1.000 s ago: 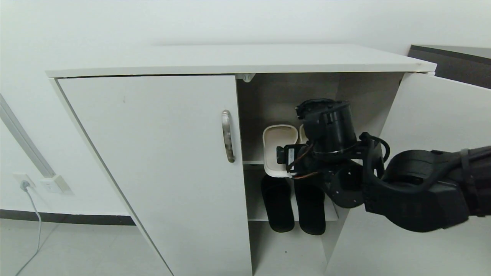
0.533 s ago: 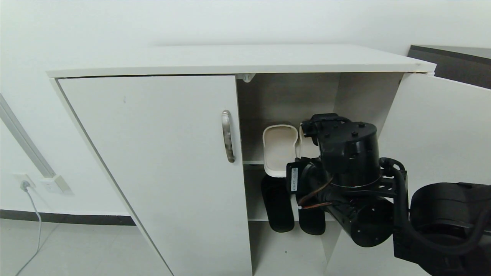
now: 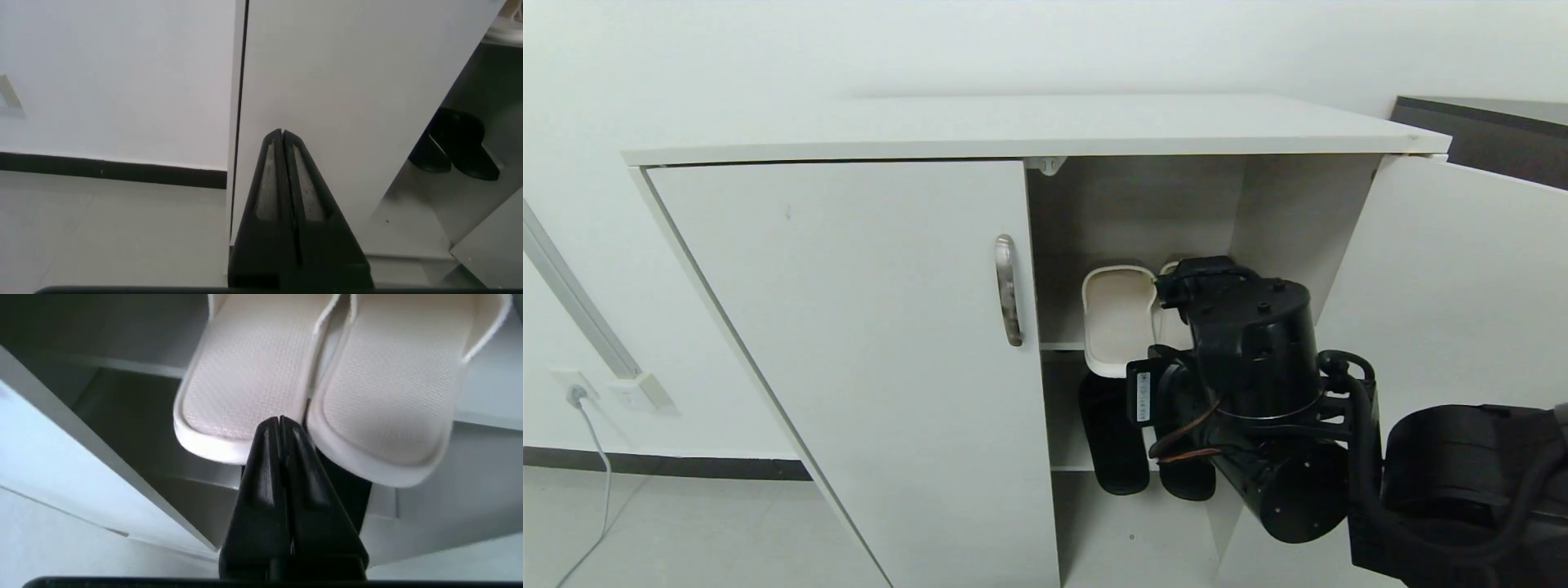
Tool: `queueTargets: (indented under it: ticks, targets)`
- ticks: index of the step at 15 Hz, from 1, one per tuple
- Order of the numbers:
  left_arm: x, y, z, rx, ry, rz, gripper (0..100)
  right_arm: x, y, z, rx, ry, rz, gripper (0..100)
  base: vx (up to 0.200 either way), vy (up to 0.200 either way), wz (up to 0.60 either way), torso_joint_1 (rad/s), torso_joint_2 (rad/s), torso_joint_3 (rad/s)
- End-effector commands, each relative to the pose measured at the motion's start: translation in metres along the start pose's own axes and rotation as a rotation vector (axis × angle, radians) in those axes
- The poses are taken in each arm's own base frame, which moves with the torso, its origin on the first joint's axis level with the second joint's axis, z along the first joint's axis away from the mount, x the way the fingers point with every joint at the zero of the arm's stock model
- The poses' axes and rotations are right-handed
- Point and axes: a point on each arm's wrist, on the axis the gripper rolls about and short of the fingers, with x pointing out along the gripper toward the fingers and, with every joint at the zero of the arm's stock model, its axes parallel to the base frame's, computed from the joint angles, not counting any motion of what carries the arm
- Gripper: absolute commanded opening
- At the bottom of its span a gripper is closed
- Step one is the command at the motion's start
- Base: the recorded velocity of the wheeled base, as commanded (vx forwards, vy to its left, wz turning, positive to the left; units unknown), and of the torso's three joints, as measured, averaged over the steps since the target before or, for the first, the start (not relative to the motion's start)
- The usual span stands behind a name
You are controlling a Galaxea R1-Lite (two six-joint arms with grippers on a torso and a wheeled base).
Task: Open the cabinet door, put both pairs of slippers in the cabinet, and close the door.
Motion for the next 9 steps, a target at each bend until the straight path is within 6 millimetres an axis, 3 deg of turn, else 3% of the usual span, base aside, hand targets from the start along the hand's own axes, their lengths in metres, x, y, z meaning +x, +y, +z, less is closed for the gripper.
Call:
queueTargets:
  ticks: [1, 3, 9]
  targets:
    - [0.0000, 0.0000, -0.0002, 0.000, 0.001, 0.001, 0, 0.0080, 0.0038, -0.0093, -0.013, 0.016, -0.006, 0, 0.000, 0.000, 0.00, 0.000, 0.00, 0.000]
    - [0.0000, 0.0000, 0.0000, -0.001, 0.000, 0.001, 0, 0.0086, 0.0044, -0.0089, -0.006, 0.005, -0.005, 0, 0.000, 0.000, 0.00, 0.000, 0.00, 0.000]
    - [0.0000, 0.0000, -0.0002, -0.001, 0.001, -0.001, 0, 0.0087, 0.0028, -0.0124, -0.012, 0.014, -0.009, 0, -0.200, 0.000, 0.00, 0.003, 0.00, 0.001]
